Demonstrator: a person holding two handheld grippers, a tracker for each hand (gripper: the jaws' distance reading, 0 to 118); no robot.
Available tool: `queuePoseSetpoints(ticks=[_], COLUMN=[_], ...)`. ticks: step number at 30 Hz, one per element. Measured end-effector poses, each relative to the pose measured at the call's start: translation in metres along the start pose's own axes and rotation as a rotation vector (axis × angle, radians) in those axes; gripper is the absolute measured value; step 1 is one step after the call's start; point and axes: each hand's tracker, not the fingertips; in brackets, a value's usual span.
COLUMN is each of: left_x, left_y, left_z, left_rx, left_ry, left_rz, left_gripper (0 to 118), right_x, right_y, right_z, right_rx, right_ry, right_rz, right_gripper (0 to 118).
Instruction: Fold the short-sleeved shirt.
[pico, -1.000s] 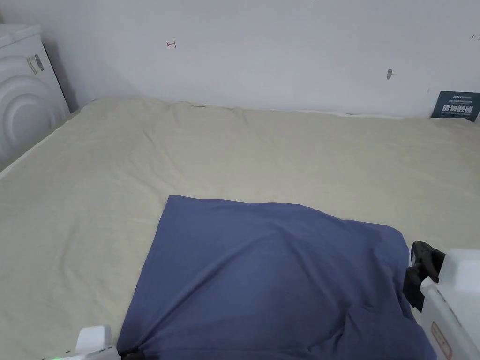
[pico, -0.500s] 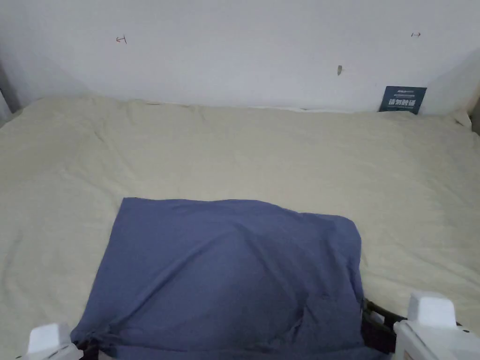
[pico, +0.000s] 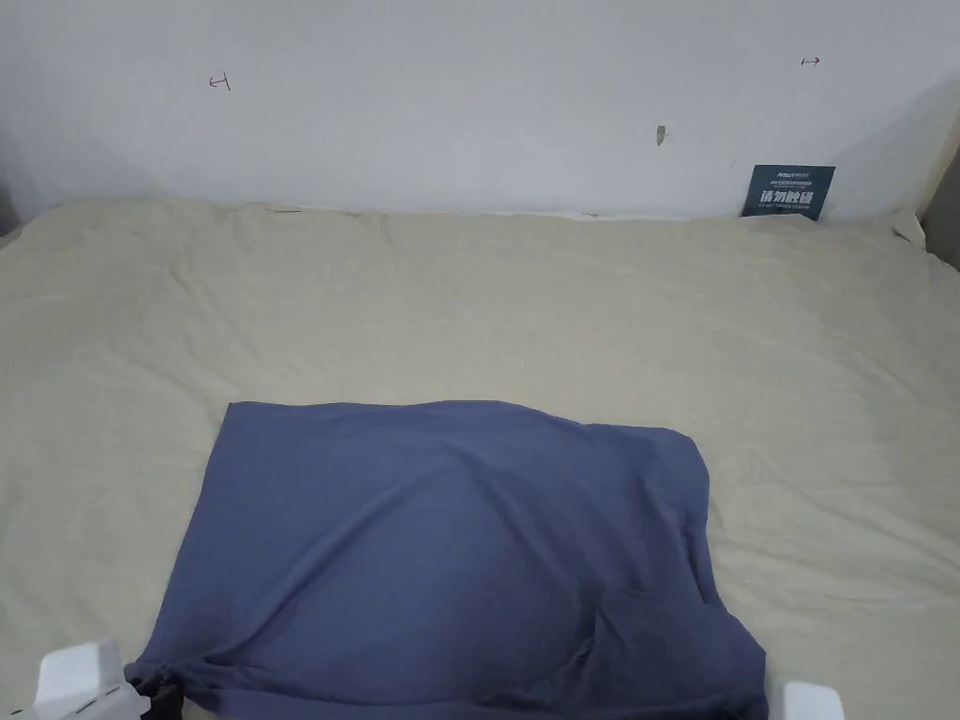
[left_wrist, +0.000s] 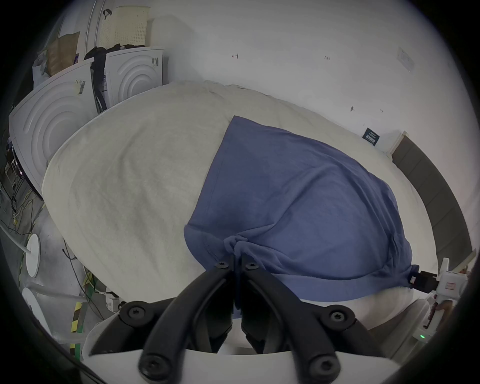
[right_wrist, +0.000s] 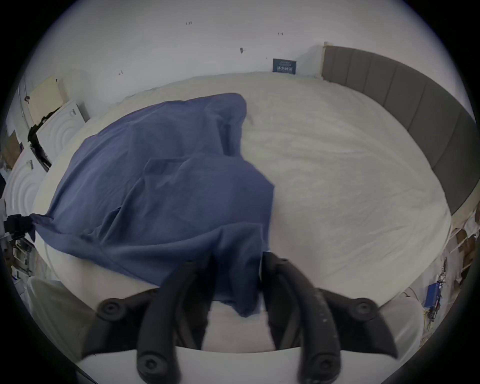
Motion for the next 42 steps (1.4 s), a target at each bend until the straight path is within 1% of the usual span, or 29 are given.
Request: queuePoseSetpoints(ticks=[1,3,4,7,9,13,16,19,21,26,33,35,38,39,40,41,42], left_x=[-0.001,-0.003,-0.003,-0.004,-0.003,0.006,0.016,0.023,0.026,0.037,0.044,0.043,0.045,0.045,0.046,0.046,0.046], left_y=[0.000,-0.001,0.000,0.004,0.012,0.041,0.068,0.099,0.116,0.148,0.150,0.147,0.148,0.148,0.148,0.149,0.150], left_z=[-0.001,-0.001,0.000,0.001,-0.001,-0.008,-0.018,-0.039,-0.057,-0.113,-0.185,-0.192,-0.183,-0.181,-0.178,-0.173,-0.168], left_rx=[-0.003,-0.009,-0.010,-0.013,-0.011,0.002,0.018,0.002,-0.016,-0.080,-0.218,-0.231,-0.219,-0.217,-0.212,-0.204,-0.199], left_ry=[0.003,0.006,0.007,0.010,0.010,0.012,0.010,0.014,0.018,0.028,0.070,0.076,0.079,0.078,0.085,0.097,0.100], left_rz=[0.001,0.004,0.004,0.008,0.010,-0.030,-0.073,-0.099,-0.112,-0.140,-0.170,-0.158,-0.164,-0.178,-0.189,-0.197,-0.197], left_gripper=[4,4,4,5,4,4,4,4,4,4,4,4,6,15,27,48,78], right_x=[0.001,-0.002,-0.002,-0.006,-0.009,-0.015,-0.018,-0.021,-0.023,-0.024,-0.019,-0.016,-0.021,-0.023,-0.024,-0.024,-0.024], right_y=[0.000,0.000,0.002,0.012,0.025,0.063,0.092,0.122,0.139,0.166,0.175,0.173,0.171,0.172,0.174,0.175,0.177], right_z=[0.000,0.004,0.009,0.031,0.042,0.055,0.053,0.031,0.015,-0.038,-0.111,-0.125,-0.121,-0.118,-0.114,-0.108,-0.100], right_rx=[-0.005,0.013,0.035,0.109,0.154,0.237,0.271,0.278,0.268,0.180,0.030,-0.015,-0.004,-0.004,-0.003,0.006,0.028], right_ry=[0.023,0.015,0.010,0.030,0.028,0.034,0.033,0.013,-0.002,-0.045,-0.082,-0.081,-0.089,-0.091,-0.088,-0.078,-0.068], right_rz=[-0.001,0.012,0.025,0.011,0.021,0.025,0.033,0.039,0.033,0.010,-0.017,-0.028,-0.015,-0.013,-0.013,-0.020,-0.034], right_gripper=[6,5,5,5,5,5,5,5,5,5,5,5,6,6,8,15,37])
